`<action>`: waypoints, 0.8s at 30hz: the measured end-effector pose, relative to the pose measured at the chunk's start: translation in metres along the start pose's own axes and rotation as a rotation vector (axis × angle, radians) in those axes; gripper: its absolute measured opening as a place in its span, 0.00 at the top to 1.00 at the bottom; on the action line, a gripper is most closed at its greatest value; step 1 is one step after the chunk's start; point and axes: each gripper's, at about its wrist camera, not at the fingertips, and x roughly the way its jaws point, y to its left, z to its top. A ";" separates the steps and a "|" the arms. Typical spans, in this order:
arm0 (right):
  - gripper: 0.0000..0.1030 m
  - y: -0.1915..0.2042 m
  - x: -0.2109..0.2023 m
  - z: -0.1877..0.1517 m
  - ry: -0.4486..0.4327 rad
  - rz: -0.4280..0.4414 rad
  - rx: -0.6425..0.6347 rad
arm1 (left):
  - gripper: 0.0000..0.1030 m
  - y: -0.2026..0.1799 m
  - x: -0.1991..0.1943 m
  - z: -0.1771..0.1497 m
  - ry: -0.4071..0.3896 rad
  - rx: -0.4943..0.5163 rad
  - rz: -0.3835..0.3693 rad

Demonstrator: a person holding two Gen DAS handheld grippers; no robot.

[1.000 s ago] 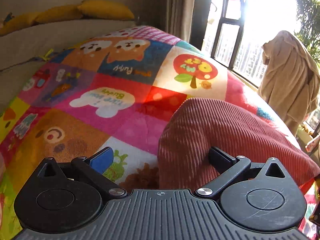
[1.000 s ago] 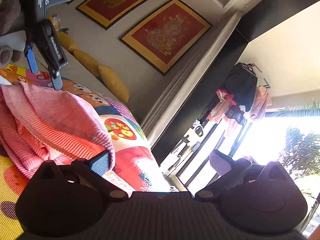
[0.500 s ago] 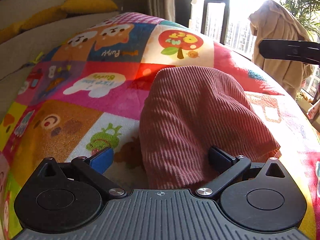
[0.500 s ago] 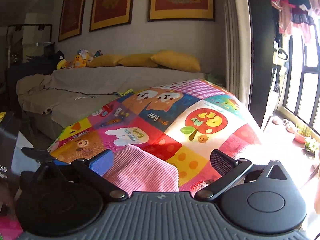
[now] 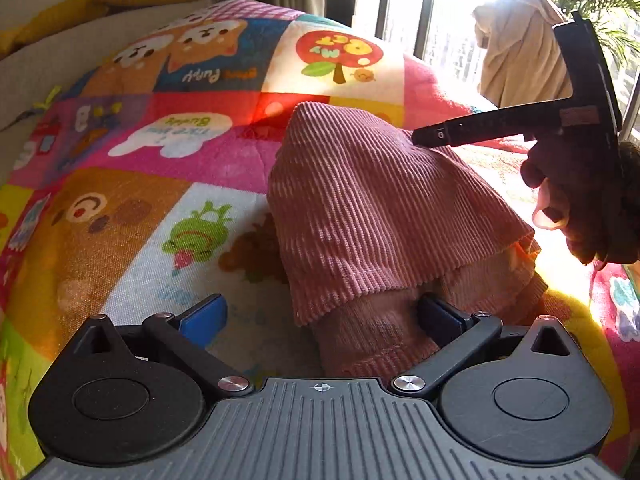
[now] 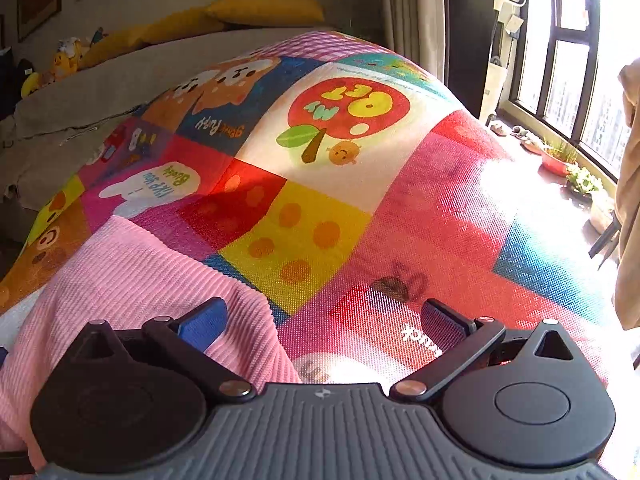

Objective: Fold clothes

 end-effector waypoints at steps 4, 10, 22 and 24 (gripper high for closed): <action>0.00 0.017 -0.038 -0.018 -0.015 0.110 -0.121 | 0.00 0.024 -0.023 0.021 -0.114 -0.121 -0.107; 0.00 0.034 -0.041 -0.059 0.079 0.121 -0.234 | 0.00 0.044 -0.015 0.049 -0.172 -0.242 -0.109; 0.00 0.023 -0.041 -0.063 0.090 0.177 -0.242 | 0.00 0.023 0.028 0.015 -0.014 -0.211 -0.069; 0.00 0.021 -0.042 -0.062 0.090 0.184 -0.253 | 0.00 0.008 0.024 0.009 0.006 -0.168 -0.125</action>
